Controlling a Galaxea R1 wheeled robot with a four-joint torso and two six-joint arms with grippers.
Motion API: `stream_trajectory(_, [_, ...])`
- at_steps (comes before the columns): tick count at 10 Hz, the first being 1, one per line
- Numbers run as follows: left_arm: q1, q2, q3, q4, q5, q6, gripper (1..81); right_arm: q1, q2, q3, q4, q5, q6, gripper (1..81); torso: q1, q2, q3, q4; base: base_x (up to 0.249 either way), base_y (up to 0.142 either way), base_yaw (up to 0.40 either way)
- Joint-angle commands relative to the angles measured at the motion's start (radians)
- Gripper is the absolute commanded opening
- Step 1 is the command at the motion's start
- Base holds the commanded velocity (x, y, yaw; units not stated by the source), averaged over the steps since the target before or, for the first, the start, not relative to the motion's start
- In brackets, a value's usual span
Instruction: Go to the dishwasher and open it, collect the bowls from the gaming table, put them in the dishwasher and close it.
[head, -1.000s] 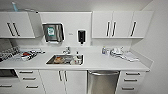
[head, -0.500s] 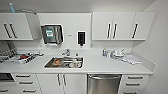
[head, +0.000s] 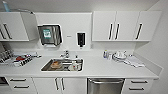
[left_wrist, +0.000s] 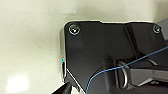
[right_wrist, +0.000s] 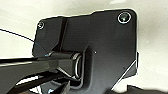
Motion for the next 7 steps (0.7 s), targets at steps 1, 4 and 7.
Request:
stream_trajectory(1, [-0.046,-0.023,-0.003,0.01,0.049,0.003,81.1,0.049,-0.018,0.003,0.006,-0.053,0.001,81.1,0.0,0.0,0.0,0.0,0.179,0.0,0.0])
stream_trajectory(4, [-0.046,-0.023,-0.003,0.01,0.049,0.003,81.1,0.051,-0.016,0.001,0.006,-0.053,0.001,81.1,0.001,0.001,0.0,0.0,0.138,0.0,0.0])
stream_trajectory(7, [-0.046,-0.025,-0.003,0.01,0.05,0.003,81.1,0.051,-0.016,0.001,0.006,-0.053,0.001,81.1,0.001,0.001,0.0,0.0,0.088,0.0,0.0])
